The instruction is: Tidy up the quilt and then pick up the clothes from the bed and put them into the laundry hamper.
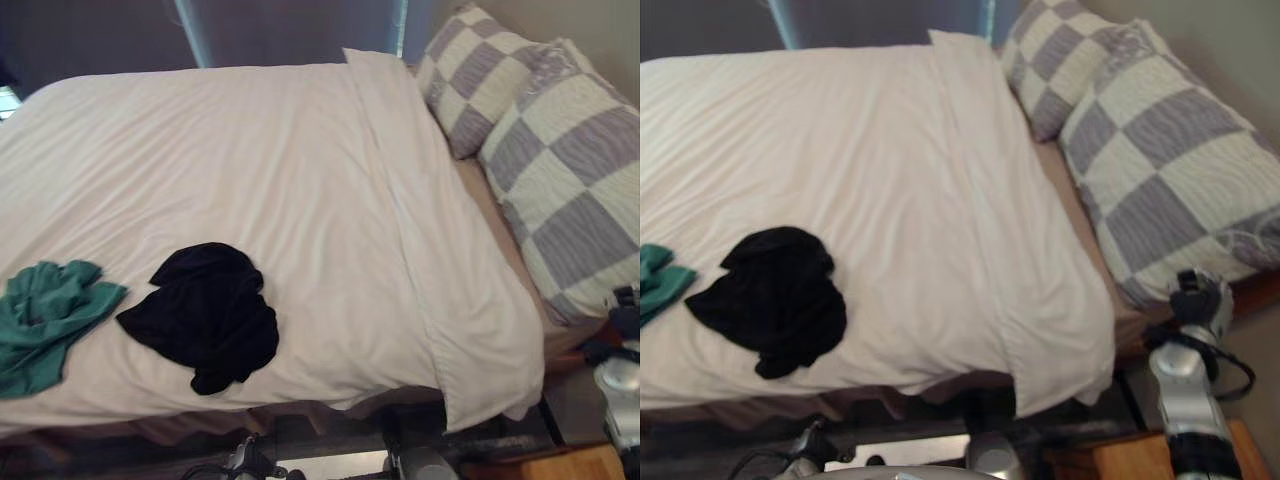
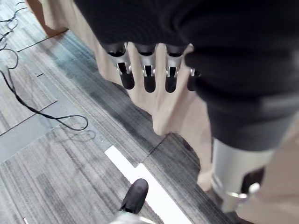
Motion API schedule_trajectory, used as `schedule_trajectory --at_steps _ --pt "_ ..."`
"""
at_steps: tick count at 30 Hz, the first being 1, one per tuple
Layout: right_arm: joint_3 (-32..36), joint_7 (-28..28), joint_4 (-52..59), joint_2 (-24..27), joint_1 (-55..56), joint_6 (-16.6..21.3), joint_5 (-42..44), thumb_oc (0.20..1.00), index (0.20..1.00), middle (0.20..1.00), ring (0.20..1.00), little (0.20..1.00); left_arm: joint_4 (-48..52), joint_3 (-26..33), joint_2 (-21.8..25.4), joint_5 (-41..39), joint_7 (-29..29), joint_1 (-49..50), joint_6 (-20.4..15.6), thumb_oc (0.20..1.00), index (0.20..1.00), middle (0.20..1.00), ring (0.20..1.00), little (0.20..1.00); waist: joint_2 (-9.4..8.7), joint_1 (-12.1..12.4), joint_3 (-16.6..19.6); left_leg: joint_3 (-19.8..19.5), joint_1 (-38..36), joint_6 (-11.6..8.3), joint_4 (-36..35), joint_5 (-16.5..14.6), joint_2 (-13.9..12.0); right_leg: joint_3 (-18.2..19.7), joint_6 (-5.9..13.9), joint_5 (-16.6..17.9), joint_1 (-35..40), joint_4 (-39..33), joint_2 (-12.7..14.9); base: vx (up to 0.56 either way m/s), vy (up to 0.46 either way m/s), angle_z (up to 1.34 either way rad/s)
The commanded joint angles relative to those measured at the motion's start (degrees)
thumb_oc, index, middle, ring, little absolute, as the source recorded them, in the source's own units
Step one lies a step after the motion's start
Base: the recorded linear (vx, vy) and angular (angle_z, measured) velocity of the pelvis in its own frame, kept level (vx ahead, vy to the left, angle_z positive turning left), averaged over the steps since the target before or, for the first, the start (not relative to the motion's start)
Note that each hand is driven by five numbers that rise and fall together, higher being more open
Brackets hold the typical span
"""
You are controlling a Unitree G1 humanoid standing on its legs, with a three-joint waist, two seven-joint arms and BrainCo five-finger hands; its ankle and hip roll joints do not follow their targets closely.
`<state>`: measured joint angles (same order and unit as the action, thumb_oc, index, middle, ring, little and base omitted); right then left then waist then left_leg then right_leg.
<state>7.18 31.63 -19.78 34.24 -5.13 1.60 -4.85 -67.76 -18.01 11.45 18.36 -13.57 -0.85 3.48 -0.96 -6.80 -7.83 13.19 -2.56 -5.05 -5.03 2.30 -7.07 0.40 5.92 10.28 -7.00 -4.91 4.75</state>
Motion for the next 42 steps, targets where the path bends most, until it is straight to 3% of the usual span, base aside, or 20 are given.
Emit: schedule_trajectory --at_steps 1,6,9,14,19,20,21,22,26,27,28,29,32,33,34,36,37,38,39,42 --pt "-0.6 -0.1 -3.1 1.3 -7.8 0.3 -1.5 0.200 0.200 0.200 0.200 0.200 -1.0 -0.9 2.1 -1.3 -0.7 -5.5 -0.8 1.000 1.000 1.000 1.000 1.000 0.77 2.0 -7.8 -2.3 3.6 -0.71 5.0 -5.0 -0.2 1.5 4.99 -13.3 -0.8 8.9 4.8 -0.17 -0.038 0.40" --pt "-4.2 0.4 -17.7 -4.2 -9.0 -0.6 3.3 0.200 0.200 0.200 0.200 0.200 0.3 -1.2 2.0 -5.5 -2.8 -8.4 -1.2 1.000 1.000 1.000 1.000 1.000 2.08 2.7 -12.3 -4.7 11.0 -0.77 12.7 -6.5 -0.4 0.3 4.66 -15.3 -6.4 15.6 4.7 -0.15 -0.025 0.37" --pt "-4.9 -1.5 -28.7 -8.1 -6.3 -1.3 7.3 0.200 0.200 0.200 0.200 0.200 -0.6 -0.7 1.7 -6.5 -3.5 -8.8 -0.9 1.000 1.000 1.000 1.000 1.000 1.79 2.2 -12.7 -5.0 11.8 -0.51 14.2 -7.3 -0.7 0.0 4.60 -15.4 -7.2 16.7 4.7 -0.04 0.024 0.08" --pt "-7.2 -8.0 -42.0 -16.0 4.9 -3.7 7.8 0.200 0.200 0.200 0.200 0.200 -2.2 0.5 1.4 -6.4 -4.0 -7.5 0.1 1.000 1.000 1.000 1.000 1.000 -0.22 0.2 -10.7 -3.7 8.4 0.34 13.2 -9.0 -0.2 -0.2 5.07 -14.4 -3.8 14.0 5.0 0.03 0.082 0.02" --pt "-9.2 -12.7 -52.6 -19.6 12.0 -6.0 3.8 0.200 0.200 0.200 0.200 0.200 -3.2 -0.6 1.2 -2.8 -2.7 -7.1 -0.2 1.000 1.000 1.000 1.000 1.000 -1.42 -1.4 -7.3 -2.1 2.9 1.40 6.8 -7.7 1.9 0.4 6.86 -10.9 -0.7 9.5 5.6 0.03 0.132 -0.12" --pt "-9.2 -13.3 -54.1 -19.9 12.6 -6.2 3.6 0.369 0.369 0.369 0.369 0.369 -3.1 -1.1 1.0 -2.3 -2.2 -7.3 -0.4 1.000 1.000 1.000 1.000 1.000 -1.42 -1.4 -6.8 -2.0 2.0 1.47 5.1 -7.1 2.3 0.5 7.24 -10.3 -0.3 8.9 5.8 0.00 0.125 -0.08" --pt "-9.2 -14.7 -56.9 -20.2 12.8 -6.9 3.9 1.000 1.000 1.000 1.000 1.000 -3.1 -1.8 0.7 -2.0 -1.6 -8.0 -0.9 1.000 1.000 1.000 1.000 1.000 -1.48 -1.4 -6.1 -1.9 1.2 1.57 3.2 -6.2 2.6 0.3 7.93 -9.1 -0.1 8.4 6.0 -0.02 0.095 -0.02" --pt "-9.2 -15.4 -58.2 -20.5 13.0 -7.3 4.2 1.000 1.000 1.000 1.000 1.000 -3.1 -2.4 0.6 -1.7 -0.8 -8.6 -1.1 1.000 1.000 1.000 1.000 1.000 -1.44 -1.3 -5.8 -1.8 0.5 1.65 1.8 -5.4 2.7 0.0 8.43 -8.1 -0.2 8.7 6.0 -0.06 0.089 -0.01" --pt "-9.9 -17.7 -60.8 -21.0 12.4 -7.1 5.3 1.000 1.000 1.000 1.000 1.000 -3.1 -4.1 0.8 -0.9 1.2 -10.6 -1.5 1.000 1.000 1.000 1.000 1.000 0.05 -0.9 -5.4 -1.4 0.2 1.92 0.0 -3.7 1.9 -1.8 7.52 -12.1 -0.5 15.2 3.3 -0.13 0.060 0.04" --pt "-11.2 -18.2 -60.5 -20.9 11.1 -6.6 4.6 1.000 1.000 1.000 1.000 1.000 -3.0 -4.2 1.7 -1.2 2.0 -11.2 -1.6 1.000 1.000 1.000 1.000 1.000 0.94 -0.3 -4.8 -0.9 0.7 2.16 0.0 -3.0 1.7 -3.2 6.54 -15.0 0.7 19.3 0.3 -0.11 -0.013 -0.08" --pt "-12.0 -18.6 -59.6 -21.0 10.3 -6.8 3.9 1.000 1.000 1.000 1.000 1.000 -3.1 -3.9 1.7 -1.6 2.1 -11.3 -1.5 1.000 1.000 1.000 1.000 1.000 0.47 0.2 -4.6 -0.7 0.5 2.12 0.1 -2.9 2.1 -4.9 5.75 -15.8 2.0 18.0 0.5 -0.11 -0.011 -0.09" --pt "-12.0 -18.6 -59.5 -21.0 10.3 -6.8 3.9 1.000 1.000 1.000 1.000 1.000 -3.1 -3.9 1.7 -1.6 2.1 -11.3 -1.5 1.000 1.000 1.000 1.000 1.000 0.44 0.2 -4.7 -0.8 0.4 2.12 0.1 -2.9 2.2 -5.0 5.76 -15.8 2.2 17.9 0.5 -0.02 -0.083 -0.18" --pt "-14.7 -19.0 -57.4 -20.8 8.3 -6.1 2.1 1.000 1.000 1.000 1.000 1.000 -3.4 -2.5 2.3 -1.4 3.1 -10.2 -1.9 1.000 1.000 1.000 1.000 1.000 -0.56 1.1 -3.2 -0.4 1.1 2.14 4.5 -4.4 3.4 -4.3 3.38 -16.9 6.5 11.6 0.2 -0.03 -0.065 -0.28" --pt "-17.0 -19.5 -54.9 -19.5 6.0 -6.0 -0.2 1.000 1.000 1.000 1.000 1.000 -3.4 -1.6 2.4 -2.3 3.5 -9.0 -2.2 1.000 1.000 1.000 1.000 1.000 -1.36 1.8 -4.0 0.9 4.5 1.32 13.6 -5.8 3.7 -3.6 2.04 -16.9 8.6 7.9 1.5 -0.12 0.003 -0.37" --pt "-17.8 -19.2 -53.8 -18.8 4.9 -5.8 -0.8 1.000 1.000 1.000 1.000 1.000 -2.8 -1.5 2.3 -3.0 3.4 -8.8 -2.2 1.000 1.000 1.000 1.000 1.000 -1.57 1.9 -4.7 0.9 7.4 0.03 18.7 -4.8 3.0 -3.4 1.53 -16.8 9.3 6.9 2.0 -0.19 0.047 -0.43" --pt "-17.8 -19.2 -52.8 -17.7 3.0 -5.9 -0.5 1.000 1.000 1.000 1.000 1.000 -2.7 -1.0 2.2 -3.1 3.5 -7.6 -2.1 1.000 1.000 1.000 1.000 1.000 -1.76 1.6 -5.5 1.4 9.2 -2.64 21.7 -2.3 0.3 -2.8 1.14 -16.6 9.3 6.2 2.8 -0.14 0.149 -0.24" --pt "-17.5 -19.4 -52.7 -17.8 2.8 -5.9 -0.2 1.000 1.000 1.000 1.000 1.000 -3.2 -0.7 2.2 -2.3 3.6 -6.8 -2.0 1.000 1.000 1.000 1.000 1.000 -1.57 1.2 -5.1 2.2 8.0 -2.79 19.8 -2.6 -1.7 -2.6 1.59 -16.2 8.9 6.0 3.4 -0.04 0.387 -0.14" --pt "-16.6 -19.8 -52.4 -17.8 2.6 -5.7 0.8 1.000 1.000 1.000 1.000 1.000 -3.9 0.3 2.2 -2.7 2.9 -6.2 -2.1 1.000 1.000 1.000 1.000 1.000 -1.49 0.9 -4.0 3.3 4.3 -3.18 14.7 -2.5 -5.7 -2.4 3.13 -15.3 8.4 5.7 5.9 0.00 0.337 -0.13" --pt "-16.6 -19.8 -52.4 -17.8 2.6 -5.7 0.8 1.000 1.000 1.000 1.000 1.000 -3.9 0.3 2.2 -2.7 2.8 -6.2 -2.1 1.000 1.000 1.000 1.000 1.000 -1.53 0.9 -4.2 3.4 4.0 -3.21 14.4 -2.4 -5.7 -2.4 3.14 -15.3 8.6 5.6 5.9 0.02 0.354 -0.11" --pt "-16.5 -20.4 -52.5 -18.1 3.0 -5.7 0.7 1.000 1.000 1.000 1.000 1.000 -4.9 0.5 1.8 -2.9 2.2 -6.3 -2.4 1.000 1.000 1.000 1.000 1.000 -0.76 0.7 -2.5 1.7 1.9 -5.02 5.8 2.7 -12.0 -3.4 5.40 -14.8 8.1 4.6 9.3 0.02 0.422 0.06"
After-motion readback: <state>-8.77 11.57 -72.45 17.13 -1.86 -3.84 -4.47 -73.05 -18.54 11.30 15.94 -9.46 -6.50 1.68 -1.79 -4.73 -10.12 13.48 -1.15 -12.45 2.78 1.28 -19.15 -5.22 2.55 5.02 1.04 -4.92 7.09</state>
